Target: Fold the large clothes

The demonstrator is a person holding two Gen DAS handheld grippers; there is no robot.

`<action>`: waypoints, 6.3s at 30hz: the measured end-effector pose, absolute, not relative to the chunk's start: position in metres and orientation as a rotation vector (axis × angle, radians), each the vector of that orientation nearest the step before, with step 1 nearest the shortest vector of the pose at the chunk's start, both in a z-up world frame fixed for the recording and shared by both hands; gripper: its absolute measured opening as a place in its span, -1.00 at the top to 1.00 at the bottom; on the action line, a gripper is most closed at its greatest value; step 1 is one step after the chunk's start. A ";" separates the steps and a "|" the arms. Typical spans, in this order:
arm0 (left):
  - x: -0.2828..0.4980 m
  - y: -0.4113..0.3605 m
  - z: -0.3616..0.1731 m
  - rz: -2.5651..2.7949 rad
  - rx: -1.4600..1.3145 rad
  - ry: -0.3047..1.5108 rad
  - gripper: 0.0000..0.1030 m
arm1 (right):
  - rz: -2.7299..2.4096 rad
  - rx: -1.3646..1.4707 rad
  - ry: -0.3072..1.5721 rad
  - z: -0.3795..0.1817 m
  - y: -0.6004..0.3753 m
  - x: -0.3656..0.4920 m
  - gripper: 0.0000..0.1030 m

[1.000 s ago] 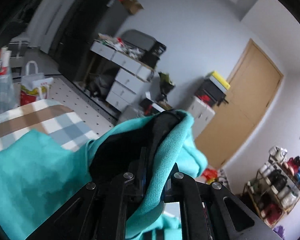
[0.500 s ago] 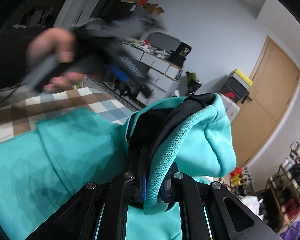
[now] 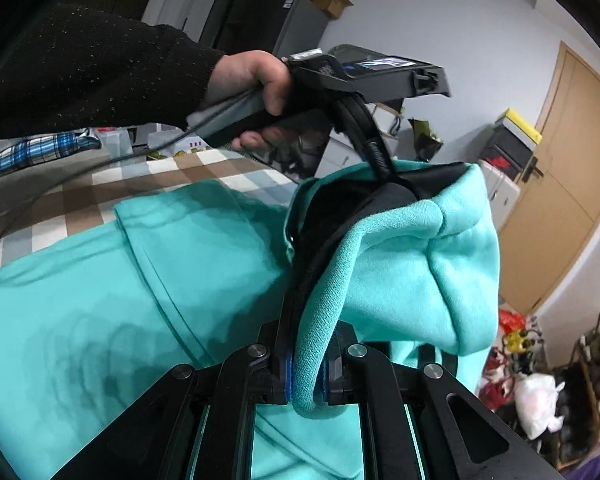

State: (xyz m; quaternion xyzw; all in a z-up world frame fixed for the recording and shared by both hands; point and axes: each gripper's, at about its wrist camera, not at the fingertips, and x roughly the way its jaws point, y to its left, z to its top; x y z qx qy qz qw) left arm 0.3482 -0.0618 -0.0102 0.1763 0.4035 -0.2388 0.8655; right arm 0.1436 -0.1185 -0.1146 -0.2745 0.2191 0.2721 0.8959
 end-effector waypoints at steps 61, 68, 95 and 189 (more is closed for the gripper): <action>0.109 -0.045 -0.029 -0.533 -0.199 0.902 0.64 | 0.250 0.064 0.679 -0.107 -0.181 0.104 0.76; 0.086 -0.010 -0.018 -0.623 -0.332 0.868 -0.71 | 0.257 -0.012 0.914 -0.140 -0.190 0.076 0.66; 0.095 0.042 -0.045 -0.372 -0.408 0.935 -0.80 | 0.147 -0.289 1.059 -0.089 -0.043 0.224 0.94; 0.130 -0.004 -0.063 -0.428 -0.398 1.075 1.00 | 0.250 0.545 1.017 -0.203 -0.166 0.140 0.73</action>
